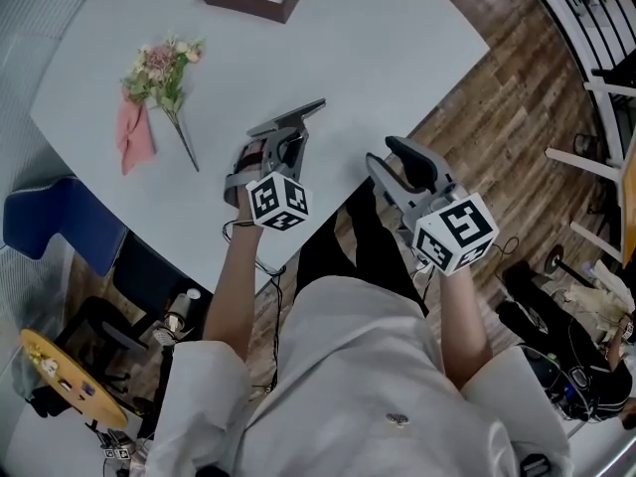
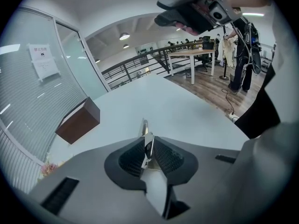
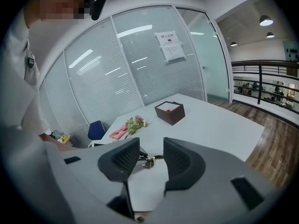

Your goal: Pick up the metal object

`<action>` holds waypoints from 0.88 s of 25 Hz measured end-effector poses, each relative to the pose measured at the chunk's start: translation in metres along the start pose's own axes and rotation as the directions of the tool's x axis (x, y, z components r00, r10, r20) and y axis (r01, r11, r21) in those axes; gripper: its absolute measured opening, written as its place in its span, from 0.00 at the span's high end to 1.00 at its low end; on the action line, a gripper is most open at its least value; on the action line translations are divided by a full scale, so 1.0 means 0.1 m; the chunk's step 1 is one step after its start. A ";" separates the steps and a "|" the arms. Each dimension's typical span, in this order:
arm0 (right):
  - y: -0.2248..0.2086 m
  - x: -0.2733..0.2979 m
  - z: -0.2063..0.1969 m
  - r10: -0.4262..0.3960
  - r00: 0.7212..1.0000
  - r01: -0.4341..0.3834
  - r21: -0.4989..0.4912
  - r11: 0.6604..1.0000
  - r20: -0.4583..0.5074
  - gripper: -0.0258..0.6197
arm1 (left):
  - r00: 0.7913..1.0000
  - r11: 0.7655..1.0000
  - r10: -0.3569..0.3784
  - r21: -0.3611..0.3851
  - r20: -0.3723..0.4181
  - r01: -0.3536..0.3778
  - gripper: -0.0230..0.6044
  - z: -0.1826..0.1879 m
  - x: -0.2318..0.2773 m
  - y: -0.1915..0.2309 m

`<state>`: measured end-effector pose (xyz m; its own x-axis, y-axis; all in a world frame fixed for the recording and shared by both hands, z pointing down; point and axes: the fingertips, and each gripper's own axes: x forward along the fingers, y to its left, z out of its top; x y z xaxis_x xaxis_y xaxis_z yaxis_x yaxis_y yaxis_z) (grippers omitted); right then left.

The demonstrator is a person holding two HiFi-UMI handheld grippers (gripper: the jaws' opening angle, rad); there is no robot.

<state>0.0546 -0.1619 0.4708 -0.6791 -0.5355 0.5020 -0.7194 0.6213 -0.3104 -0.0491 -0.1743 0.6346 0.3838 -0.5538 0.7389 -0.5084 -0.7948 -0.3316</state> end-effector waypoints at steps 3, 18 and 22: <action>0.01 -0.02 0.02 0.003 1.000 -0.003 -0.002 1.000 0.011 0.71 | 1.000 1.000 0.014 0.005 0.003 -0.014 0.87 0.03 -0.03 0.02; 0.07 -0.07 0.15 0.002 0.999 -0.001 -0.020 1.000 0.038 0.71 | 0.998 0.998 0.057 -0.009 -0.007 -0.058 0.91 0.02 -0.14 0.13; 0.07 -0.09 0.17 0.000 0.999 0.001 -0.025 1.000 0.045 0.71 | 0.998 0.998 0.060 -0.019 -0.007 -0.060 0.92 0.02 -0.16 0.14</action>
<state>0.0529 -0.1626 0.4504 -0.6852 -0.5606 0.4649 -0.7161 0.6350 -0.2898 -0.0608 -0.1772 0.6172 0.3472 -0.5990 0.7216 -0.5451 -0.7550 -0.3644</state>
